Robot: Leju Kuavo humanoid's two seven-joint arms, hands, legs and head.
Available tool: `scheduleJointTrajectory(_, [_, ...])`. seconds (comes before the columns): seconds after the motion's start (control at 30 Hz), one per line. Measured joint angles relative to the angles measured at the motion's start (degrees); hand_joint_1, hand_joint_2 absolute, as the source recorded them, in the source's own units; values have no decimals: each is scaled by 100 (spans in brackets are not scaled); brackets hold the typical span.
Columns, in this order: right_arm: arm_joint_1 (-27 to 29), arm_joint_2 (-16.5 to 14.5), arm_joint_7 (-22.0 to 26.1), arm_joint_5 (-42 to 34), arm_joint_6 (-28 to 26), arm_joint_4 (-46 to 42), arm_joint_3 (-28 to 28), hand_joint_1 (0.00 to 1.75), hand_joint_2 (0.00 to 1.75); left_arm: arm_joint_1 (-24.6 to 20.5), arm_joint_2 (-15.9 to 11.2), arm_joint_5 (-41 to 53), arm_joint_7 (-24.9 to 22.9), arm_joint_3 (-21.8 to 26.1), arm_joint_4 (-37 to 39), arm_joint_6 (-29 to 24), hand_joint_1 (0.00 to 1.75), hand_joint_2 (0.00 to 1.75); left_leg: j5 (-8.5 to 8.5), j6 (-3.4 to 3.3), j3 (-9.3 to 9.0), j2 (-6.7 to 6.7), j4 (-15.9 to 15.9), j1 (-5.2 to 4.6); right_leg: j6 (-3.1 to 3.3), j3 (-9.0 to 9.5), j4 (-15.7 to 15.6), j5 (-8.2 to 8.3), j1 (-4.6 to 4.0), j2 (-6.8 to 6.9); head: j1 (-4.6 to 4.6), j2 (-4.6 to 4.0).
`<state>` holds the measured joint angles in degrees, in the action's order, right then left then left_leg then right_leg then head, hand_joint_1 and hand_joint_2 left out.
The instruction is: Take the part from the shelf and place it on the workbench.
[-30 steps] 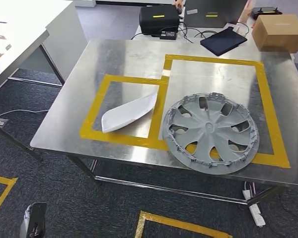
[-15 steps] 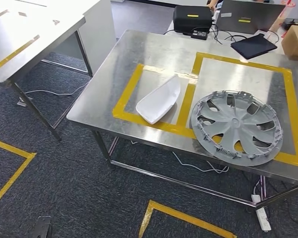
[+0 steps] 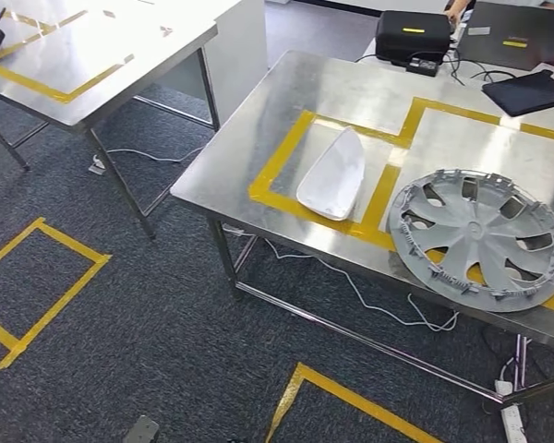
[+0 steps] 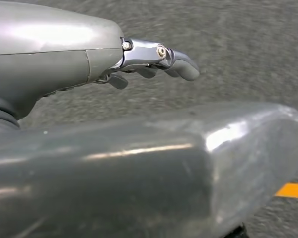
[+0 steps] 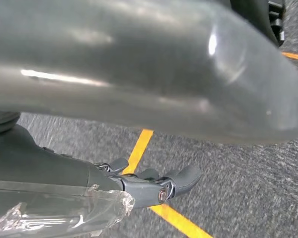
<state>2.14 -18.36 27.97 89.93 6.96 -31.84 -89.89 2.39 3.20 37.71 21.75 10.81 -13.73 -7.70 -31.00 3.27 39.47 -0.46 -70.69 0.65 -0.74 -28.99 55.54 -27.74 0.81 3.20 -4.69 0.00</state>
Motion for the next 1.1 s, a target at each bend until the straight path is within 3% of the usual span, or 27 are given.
scheduleJointTrajectory(0.03, [0, 0, -5, 4, -20, 16, 4, 0, 0, 1, -3, -2, -25, -20, 25, -3, 0, 0, 146, 39, -210, 50, 297, 33, -30, 2, 6, 0, 24, 75, 0, 0])
scheduleJointTrajectory(0.1, [3, 3, -8, 5, -55, 48, 26, 0, 0, -17, 1, -6, -95, -51, 62, -8, 0, 0, 421, 96, -714, 304, 1094, 75, -121, 11, 48, -18, 47, 203, -21, 0])
scheduleJointTrajectory(0.17, [3, 10, -11, 5, -71, 63, 62, 0, 0, -33, 7, -21, -179, -81, 96, -50, 0, 0, 498, 22, -926, 442, 1498, 62, -219, 27, 81, -31, 38, 306, -10, 0])
scheduleJointTrajectory(0.23, [-2, 13, -20, 5, -69, 69, 111, 0, 0, -22, 7, -37, -239, -99, 137, -112, 0, 0, 496, -126, -880, 337, 1507, 25, -297, 65, 55, -18, 46, 393, 24, 0])
scheduleJointTrajectory(0.27, [-3, 15, -21, 3, -65, 70, 147, 0, 0, -11, 8, -39, -255, -105, 153, -138, 0, 0, 510, -180, -861, 289, 1507, 21, -331, 60, 68, -48, 62, 349, 32, 0])
scheduleJointTrajectory(0.33, [4, 19, -20, -5, -50, 71, 217, 0, 0, -14, 10, -40, -276, -117, 168, -164, 0, 0, 546, -279, -828, 170, 1515, 16, -359, -102, 408, -301, 80, 76, 54, 1])
scheduleJointTrajectory(0.4, [27, 24, -29, -28, -33, 72, 288, 0, 0, -35, 22, -45, -288, -125, 169, -160, 0, 0, 571, -350, -788, 34, 1517, -12, -329, -472, 1207, -710, 60, -215, 92, 1])
scheduleJointTrajectory(0.43, [40, 27, -38, -49, -27, 72, 333, 0, 0, -43, 32, -48, -290, -128, 170, -149, 0, 0, 582, -374, -772, -43, 1516, -34, -305, -655, 1584, -844, 38, -270, 106, 0])
scheduleJointTrajectory(0.47, [52, 31, -44, -79, -25, 72, 387, 0, 0, -40, 40, -51, -290, -129, 172, -138, 0, 0, 592, -389, -762, -123, 1516, -55, -276, -765, 1791, -870, 12, -296, 117, 0])
scheduleJointTrajectory(0.5, [63, 35, -47, -110, -25, 72, 449, 0, 0, -34, 47, -54, -290, -130, 173, -131, 0, 0, 602, -399, -758, -207, 1515, -75, -239, -766, 1763, -778, -13, -315, 121, 0])
scheduleJointTrajectory(0.53, [74, 39, -47, -137, -26, 72, 510, 0, 0, -29, 53, -55, -289, -130, 174, -127, 0, 0, 612, -402, -758, -294, 1514, -90, -196, -653, 1503, -592, -35, -348, 122, 0])
scheduleJointTrajectory(0.6, [89, 49, -46, -167, -28, 72, 611, 0, 0, -32, 68, -56, -288, -130, 175, -126, 0, 0, 633, -387, -752, -461, 1507, -114, -102, -273, 684, -211, -54, -596, 122, 0])
scheduleJointTrajectory(0.67, [96, 55, -45, -181, -28, 72, 674, 0, 0, -41, 80, -56, -288, -130, 175, -126, 0, 0, 656, -344, -713, -596, 1491, -111, -64, -63, 203, -89, -57, -827, 121, 1])
scheduleJointTrajectory(0.7, [98, 57, -45, -187, -29, 72, 701, 0, 0, -37, 84, -56, -288, -130, 175, -126, 0, 0, 672, -309, -686, -658, 1487, -99, -54, -49, 154, -105, -64, -851, 121, 1])
scheduleJointTrajectory(0.77, [100, 55, -45, -198, -31, 72, 755, 0, 0, -16, 82, -56, -288, -130, 179, -127, 0, 0, 691, -241, -631, -709, 1475, -71, -24, -21, 117, -64, -69, -721, 123, 1])
scheduleJointTrajectory(0.83, [116, 53, -42, -234, -33, 73, 806, 0, 0, -10, 80, -56, -288, -130, 183, -128, 0, 0, 518, -183, -491, -448, 1227, -78, 16, 17, 63, -11, -45, -561, 83, 1])
scheduleJointTrajectory(0.9, [160, 53, -56, -313, -33, 74, 869, 0, 0, -35, 86, -61, -291, -132, 184, -127, 0, 0, 127, -116, -161, -119, 545, -62, 36, 19, 44, 1, -39, -369, 41, 0])
scheduleJointTrajectory(0.97, [196, 58, -95, -416, -29, 74, 947, 0, 0, -49, 93, -74, -312, -133, 185, -128, 0, 0, -102, -48, 130, -27, -76, -18, 37, 12, 47, -8, -36, -168, 35, 0])
scheduleJointTrajectory(1.0, [202, 62, -116, -466, -25, 74, 990, 0, 0, -42, 95, -83, -325, -133, 186, -129, 0, 0, -63, -24, 140, -12, -127, 3, 31, 12, 49, -15, -31, -83, 33, 0])
scheduleJointTrajectory(1.03, [203, 64, -134, -525, -21, 74, 1036, 0, 0, -35, 93, -90, -339, -132, 186, -131, 0, 0, 79, -4, 25, 18, 61, 22, 16, 18, 52, -25, -22, -6, 32, 0])
scheduleJointTrajectory(1.07, [205, 65, -158, -597, -17, 74, 1085, 0, 0, -31, 91, -97, -351, -132, 186, -131, 0, 0, 268, 13, -185, 99, 417, 35, -8, 32, 58, -40, -14, 65, 32, 0])
scheduleJointTrajectory(1.1, [213, 73, -192, -706, -16, 71, 1150, 0, 0, -38, 99, -102, -360, -132, 186, -128, 0, 0, 423, 31, -423, 274, 829, 38, -42, 38, 68, -64, -21, 129, 22, 0])
